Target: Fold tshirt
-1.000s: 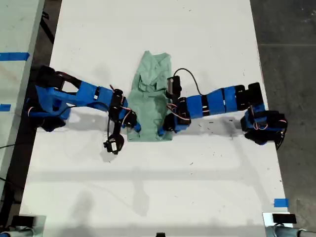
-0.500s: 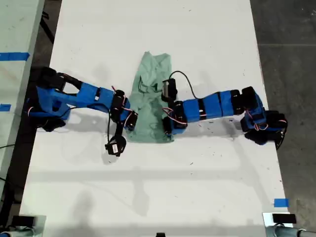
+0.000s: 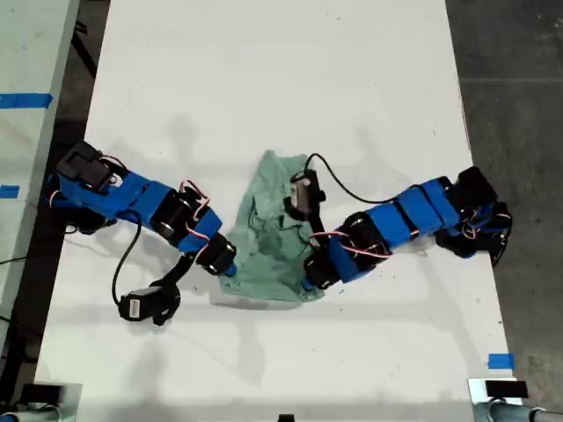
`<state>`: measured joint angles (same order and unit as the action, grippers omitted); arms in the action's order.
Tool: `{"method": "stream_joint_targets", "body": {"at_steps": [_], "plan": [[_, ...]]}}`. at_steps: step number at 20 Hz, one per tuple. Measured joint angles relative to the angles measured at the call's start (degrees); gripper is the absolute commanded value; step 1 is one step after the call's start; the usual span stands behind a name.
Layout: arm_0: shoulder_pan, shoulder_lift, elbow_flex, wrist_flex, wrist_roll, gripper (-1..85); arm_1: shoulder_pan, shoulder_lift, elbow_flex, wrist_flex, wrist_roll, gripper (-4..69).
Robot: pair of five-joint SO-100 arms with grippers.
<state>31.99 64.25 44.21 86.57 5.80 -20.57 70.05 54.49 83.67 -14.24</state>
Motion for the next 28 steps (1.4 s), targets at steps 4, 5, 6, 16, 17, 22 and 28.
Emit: {"method": "stream_joint_targets", "body": {"at_steps": [4, 5, 6, 16, 17, 22, 28], "plan": [[-10.9, 1.4, 0.0, 5.8, 12.4, 0.0, 11.5, 6.0, 3.4, 5.8, -6.0, -1.7], [-15.6, 1.7, 0.0, 6.2, 17.2, 0.0, 16.0, 7.2, 4.6, 6.9, -9.5, -1.7], [-20.6, 1.7, 0.0, 6.1, 22.2, 0.0, 20.7, 8.2, 6.0, 7.4, -13.0, -1.7], [-47.7, -4.2, 0.7, -5.4, 46.3, 0.9, 48.0, 13.4, 20.7, -2.7, -36.5, -1.5], [-48.5, -7.4, 0.7, -6.9, 46.3, 9.4, 48.9, 13.4, 25.1, -6.2, -36.6, 6.4], [-57.0, -22.1, 0.4, -8.6, 42.2, 30.8, 56.6, 6.7, 40.3, -18.2, -31.5, 25.6], [-58.5, -5.8, 0.6, -1.6, 42.0, 25.7, 57.5, 22.7, 41.7, -8.8, -27.8, 28.2]]}}
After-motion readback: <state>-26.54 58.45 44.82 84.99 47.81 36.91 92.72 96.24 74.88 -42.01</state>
